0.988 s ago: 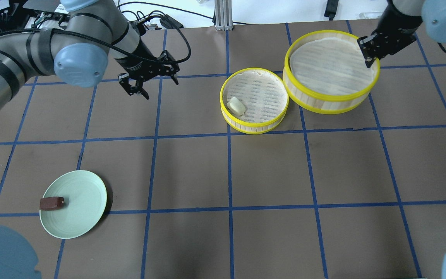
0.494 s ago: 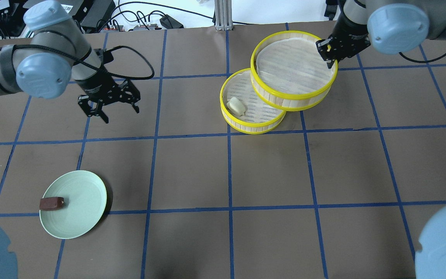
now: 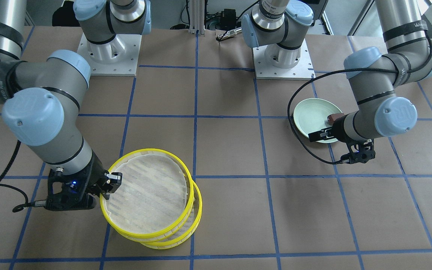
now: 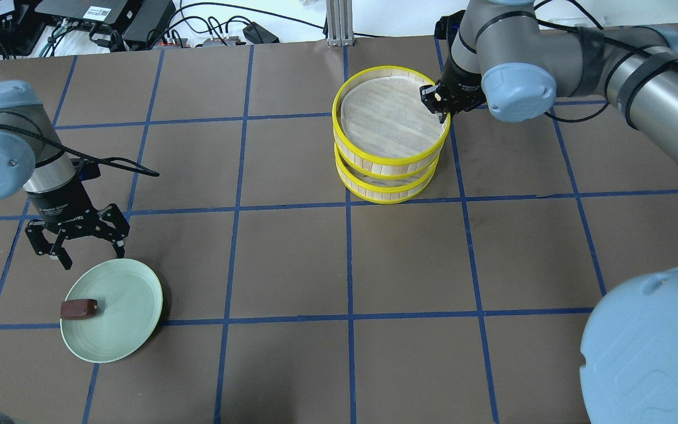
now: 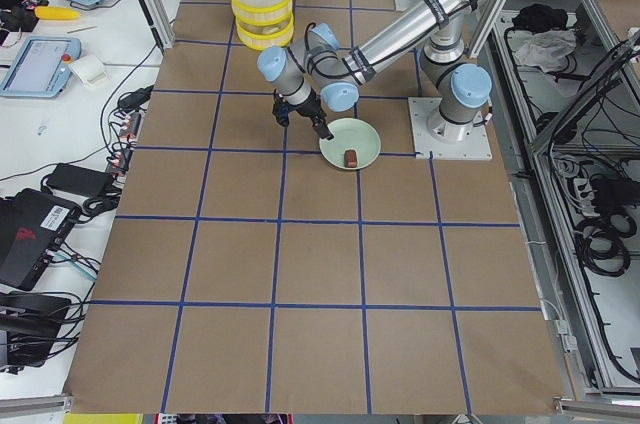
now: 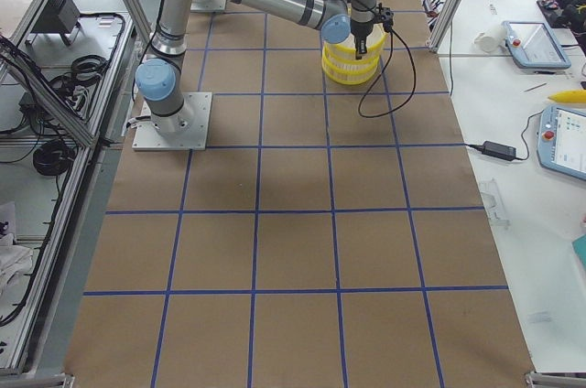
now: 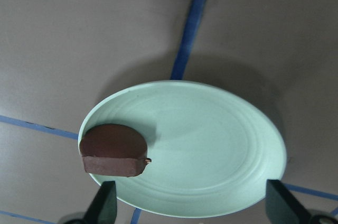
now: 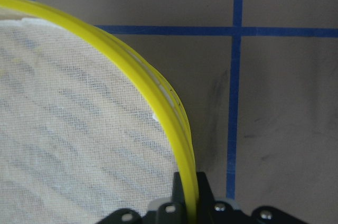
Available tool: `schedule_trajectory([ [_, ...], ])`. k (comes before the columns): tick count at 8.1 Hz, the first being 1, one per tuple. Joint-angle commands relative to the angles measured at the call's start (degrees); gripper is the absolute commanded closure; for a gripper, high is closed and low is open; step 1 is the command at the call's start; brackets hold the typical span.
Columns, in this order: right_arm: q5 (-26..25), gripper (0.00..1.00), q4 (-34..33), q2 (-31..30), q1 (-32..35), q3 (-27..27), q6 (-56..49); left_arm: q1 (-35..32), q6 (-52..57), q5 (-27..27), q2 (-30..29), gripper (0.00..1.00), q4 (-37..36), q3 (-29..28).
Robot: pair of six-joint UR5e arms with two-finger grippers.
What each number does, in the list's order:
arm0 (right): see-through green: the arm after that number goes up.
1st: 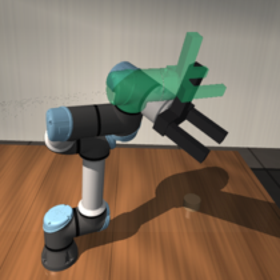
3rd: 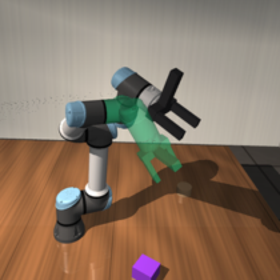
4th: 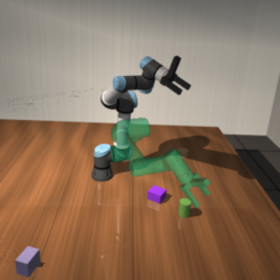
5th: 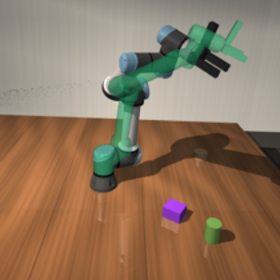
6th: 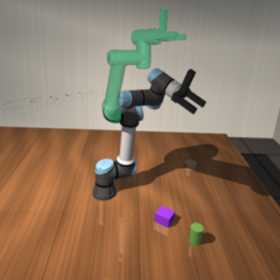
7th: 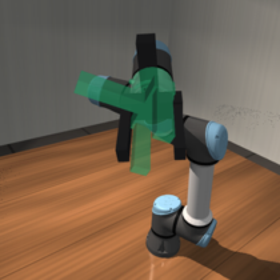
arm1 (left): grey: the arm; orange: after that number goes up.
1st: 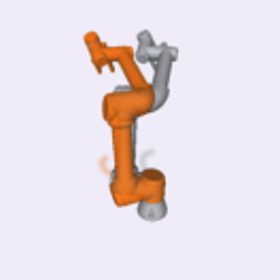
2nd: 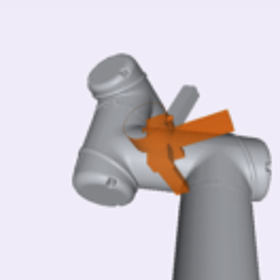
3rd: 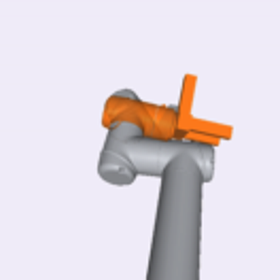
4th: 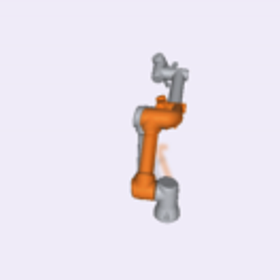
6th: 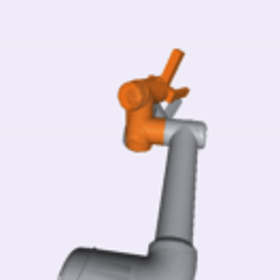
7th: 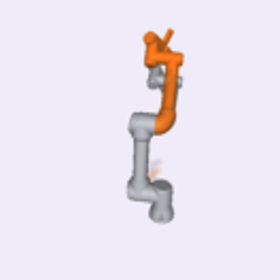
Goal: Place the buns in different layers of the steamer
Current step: 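Set top tier back on lower tier with right gripper while left moves to plate, then lower the left gripper onto the brown bun on the plate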
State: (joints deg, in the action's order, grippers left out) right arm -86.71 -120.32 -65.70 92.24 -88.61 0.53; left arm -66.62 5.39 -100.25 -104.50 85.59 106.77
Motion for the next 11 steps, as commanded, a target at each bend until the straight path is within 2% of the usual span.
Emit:
schedule_trajectory([
  [1,-0.1,1.00,-2.8,1.5,1.1,-1.0,1.4,3.0,3.0,-1.4,-1.8,0.00,1.0,0.9],
  [2,-0.3,1.00,-3.0,1.9,1.1,-1.0,1.1,3.2,2.8,-5.6,-2.8,0.00,0.7,0.9],
  [5,-0.6,1.00,-3.3,2.9,1.1,-1.7,1.3,3.6,2.8,-6.6,-3.5,0.00,1.1,1.2],
  [7,-0.8,1.00,-3.3,2.9,1.1,-1.6,1.1,3.7,2.9,-6.6,-6.7,0.00,0.6,1.0],
  [8,-2.0,1.00,-3.3,2.9,1.0,-1.6,1.4,3.8,3.0,-8.4,-6.9,0.00,0.6,0.6],
  [11,-2.3,1.00,-3.2,2.8,1.0,-1.6,2.0,3.9,2.9,-8.6,-7.2,0.00,0.4,0.5],
])
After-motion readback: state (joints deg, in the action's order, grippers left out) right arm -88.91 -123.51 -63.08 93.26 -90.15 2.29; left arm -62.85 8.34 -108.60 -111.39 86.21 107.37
